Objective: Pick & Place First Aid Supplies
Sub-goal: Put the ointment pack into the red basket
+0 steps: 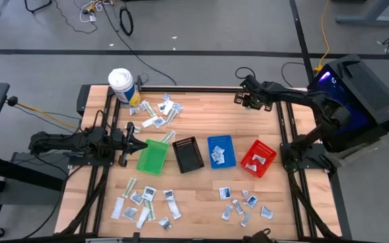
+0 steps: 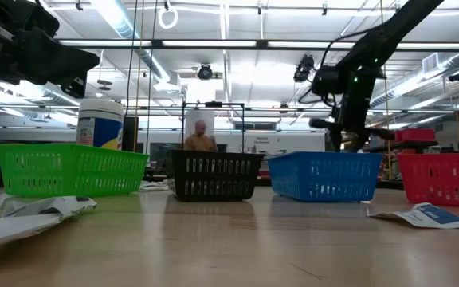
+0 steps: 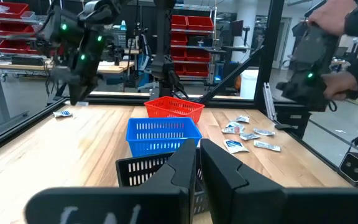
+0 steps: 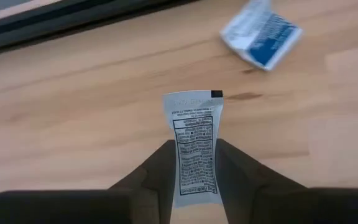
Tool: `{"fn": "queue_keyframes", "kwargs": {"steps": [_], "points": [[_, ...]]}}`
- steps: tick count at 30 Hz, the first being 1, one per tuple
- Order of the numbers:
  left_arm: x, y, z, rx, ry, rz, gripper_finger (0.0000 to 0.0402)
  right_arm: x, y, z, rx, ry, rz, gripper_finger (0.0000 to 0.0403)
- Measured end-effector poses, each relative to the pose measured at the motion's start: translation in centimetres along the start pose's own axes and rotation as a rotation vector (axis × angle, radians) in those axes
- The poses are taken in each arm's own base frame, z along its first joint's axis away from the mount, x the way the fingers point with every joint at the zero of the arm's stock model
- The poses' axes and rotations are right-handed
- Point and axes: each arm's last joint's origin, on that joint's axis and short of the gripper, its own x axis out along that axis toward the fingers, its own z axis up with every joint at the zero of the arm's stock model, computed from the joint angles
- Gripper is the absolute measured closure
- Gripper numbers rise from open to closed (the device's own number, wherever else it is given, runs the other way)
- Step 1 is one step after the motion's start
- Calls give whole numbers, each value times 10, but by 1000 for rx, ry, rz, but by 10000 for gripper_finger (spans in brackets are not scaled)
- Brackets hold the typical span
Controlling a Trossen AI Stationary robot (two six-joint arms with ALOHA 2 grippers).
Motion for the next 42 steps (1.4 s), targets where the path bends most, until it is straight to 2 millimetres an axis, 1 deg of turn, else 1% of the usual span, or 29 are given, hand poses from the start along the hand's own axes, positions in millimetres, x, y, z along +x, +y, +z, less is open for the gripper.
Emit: {"fn": "queue_keyframes", "kwargs": {"steps": [5,11,16,24,31,35,42], "points": [[0,0,0,0,0,0,369,-26,6,-9,-150,33,146,294],[0,0,0,0,0,0,369,-50,10,-21,-344,79,292,294],[0,0,0,0,0,0,369,-66,6,-28,-512,111,371,294],[0,0,0,0,0,0,369,-85,-6,-45,-850,176,440,294],[0,0,0,0,0,0,369,-98,-10,-66,-1210,171,444,294],[0,0,0,0,0,0,369,-105,-9,-84,-1468,159,467,294],[0,0,0,0,0,0,369,-115,-8,-117,-1844,191,539,294]]}}
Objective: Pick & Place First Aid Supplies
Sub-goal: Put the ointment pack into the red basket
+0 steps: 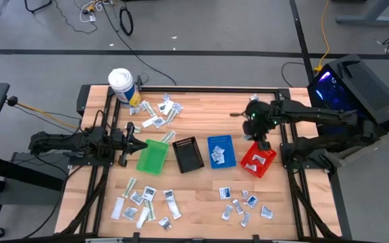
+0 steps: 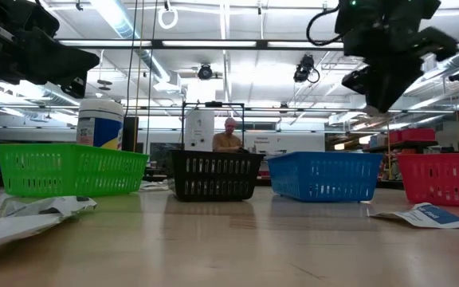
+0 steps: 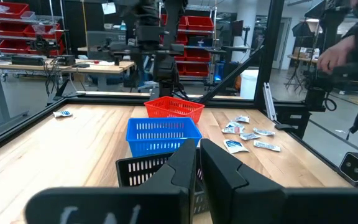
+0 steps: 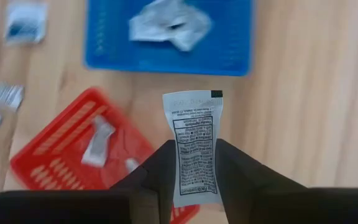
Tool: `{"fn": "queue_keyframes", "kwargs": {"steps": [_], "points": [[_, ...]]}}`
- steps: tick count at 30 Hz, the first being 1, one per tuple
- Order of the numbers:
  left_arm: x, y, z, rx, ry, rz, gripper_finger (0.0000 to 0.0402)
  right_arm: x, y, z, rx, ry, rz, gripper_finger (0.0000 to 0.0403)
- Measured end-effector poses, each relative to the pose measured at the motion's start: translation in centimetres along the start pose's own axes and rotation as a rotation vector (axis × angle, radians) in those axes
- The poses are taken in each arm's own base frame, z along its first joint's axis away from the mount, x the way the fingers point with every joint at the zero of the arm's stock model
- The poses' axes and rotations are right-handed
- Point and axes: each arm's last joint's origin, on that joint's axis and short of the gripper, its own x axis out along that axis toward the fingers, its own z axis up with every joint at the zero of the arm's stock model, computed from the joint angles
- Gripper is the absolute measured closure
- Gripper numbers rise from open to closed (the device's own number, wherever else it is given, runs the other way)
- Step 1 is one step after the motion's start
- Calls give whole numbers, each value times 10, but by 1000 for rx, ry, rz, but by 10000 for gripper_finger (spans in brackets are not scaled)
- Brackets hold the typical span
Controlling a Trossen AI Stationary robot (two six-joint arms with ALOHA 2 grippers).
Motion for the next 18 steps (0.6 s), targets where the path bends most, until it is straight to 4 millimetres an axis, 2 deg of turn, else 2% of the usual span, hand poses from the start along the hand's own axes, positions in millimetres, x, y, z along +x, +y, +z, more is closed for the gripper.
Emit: {"fn": "queue_keyframes", "kwargs": {"steps": [4,11,18], "points": [[0,0,0,0,0,0,369,3,17,4,-137,29,50,294],[0,0,0,0,0,0,369,6,43,5,-256,92,124,294],[0,0,0,0,0,0,369,12,57,3,-308,122,158,294]]}}
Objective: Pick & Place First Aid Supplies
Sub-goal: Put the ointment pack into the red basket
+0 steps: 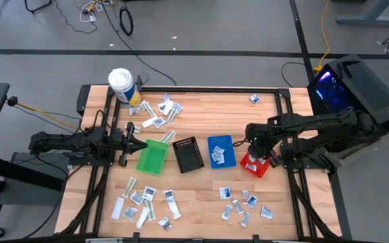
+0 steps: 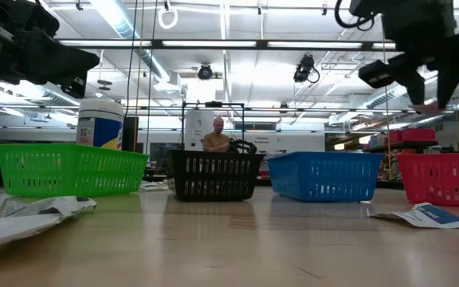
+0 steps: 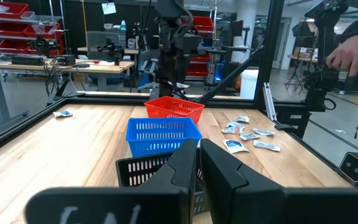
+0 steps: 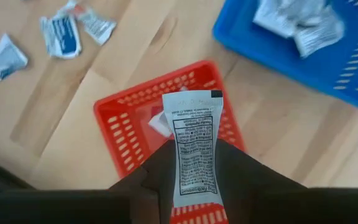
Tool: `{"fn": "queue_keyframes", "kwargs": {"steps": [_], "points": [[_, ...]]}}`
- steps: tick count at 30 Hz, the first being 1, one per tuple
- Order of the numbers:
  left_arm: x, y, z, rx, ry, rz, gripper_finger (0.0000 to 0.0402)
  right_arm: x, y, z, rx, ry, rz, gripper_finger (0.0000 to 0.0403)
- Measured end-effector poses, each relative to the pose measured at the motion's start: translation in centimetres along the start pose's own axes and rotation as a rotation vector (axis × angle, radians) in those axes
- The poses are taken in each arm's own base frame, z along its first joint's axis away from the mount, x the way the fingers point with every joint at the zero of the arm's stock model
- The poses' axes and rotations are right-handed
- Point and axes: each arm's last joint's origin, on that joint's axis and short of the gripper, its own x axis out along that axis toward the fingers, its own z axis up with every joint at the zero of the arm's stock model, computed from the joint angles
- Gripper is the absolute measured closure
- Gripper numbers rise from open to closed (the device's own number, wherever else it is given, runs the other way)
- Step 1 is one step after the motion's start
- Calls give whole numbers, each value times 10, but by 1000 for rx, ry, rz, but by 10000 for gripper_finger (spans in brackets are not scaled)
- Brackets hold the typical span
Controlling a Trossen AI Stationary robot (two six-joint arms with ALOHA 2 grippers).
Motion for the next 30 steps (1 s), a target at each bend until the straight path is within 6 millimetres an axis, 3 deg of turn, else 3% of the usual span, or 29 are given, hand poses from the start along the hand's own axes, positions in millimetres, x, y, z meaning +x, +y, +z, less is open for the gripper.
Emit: {"fn": "queue_keyframes", "kwargs": {"steps": [11,17,30], "points": [[0,0,0,0,0,0,369,35,8,-19,-20,143,-21,294],[0,0,0,0,0,0,369,39,7,-23,-20,173,-46,284],[0,0,0,0,0,0,369,39,6,-22,-18,178,-81,185]]}}
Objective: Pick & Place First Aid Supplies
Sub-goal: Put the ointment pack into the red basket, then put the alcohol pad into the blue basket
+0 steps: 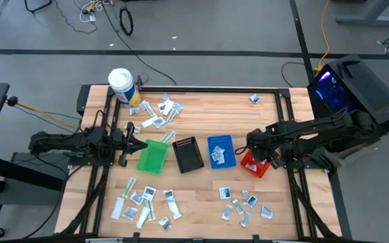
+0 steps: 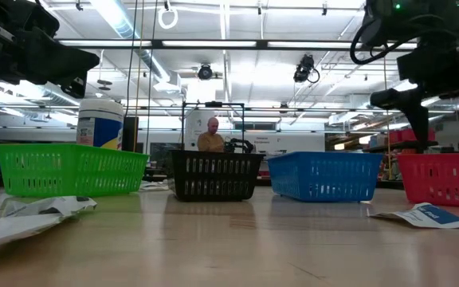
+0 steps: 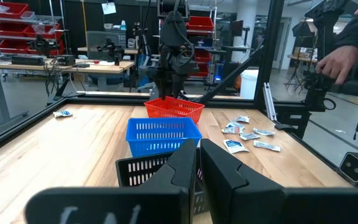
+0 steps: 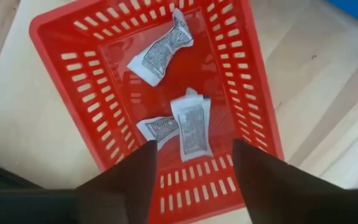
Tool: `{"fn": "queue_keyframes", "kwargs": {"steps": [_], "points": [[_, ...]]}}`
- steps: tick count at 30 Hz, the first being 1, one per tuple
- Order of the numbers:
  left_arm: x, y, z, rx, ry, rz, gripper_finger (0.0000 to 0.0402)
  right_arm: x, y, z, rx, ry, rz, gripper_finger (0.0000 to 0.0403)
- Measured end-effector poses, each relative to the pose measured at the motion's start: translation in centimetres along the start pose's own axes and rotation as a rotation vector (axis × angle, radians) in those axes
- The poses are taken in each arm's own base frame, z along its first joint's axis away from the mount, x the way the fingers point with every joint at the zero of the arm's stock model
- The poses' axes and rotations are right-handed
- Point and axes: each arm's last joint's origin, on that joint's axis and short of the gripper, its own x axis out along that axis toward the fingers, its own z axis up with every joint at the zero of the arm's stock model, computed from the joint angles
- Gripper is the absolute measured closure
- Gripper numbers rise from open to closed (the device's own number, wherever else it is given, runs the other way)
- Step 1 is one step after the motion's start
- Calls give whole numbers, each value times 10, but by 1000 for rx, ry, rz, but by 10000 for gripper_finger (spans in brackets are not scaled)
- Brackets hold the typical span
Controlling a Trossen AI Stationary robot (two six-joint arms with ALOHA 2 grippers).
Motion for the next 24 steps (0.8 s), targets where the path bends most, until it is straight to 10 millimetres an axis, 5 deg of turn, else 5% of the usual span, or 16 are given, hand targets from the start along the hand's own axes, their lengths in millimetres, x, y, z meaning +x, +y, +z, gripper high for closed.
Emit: {"fn": "queue_keyframes", "kwargs": {"steps": [5,24], "points": [[0,0,0,0,0,0,369,-7,-3,4,84,-35,-19,159],[0,0,0,0,-1,0,369,-42,-56,-16,935,-158,-135,151]]}}
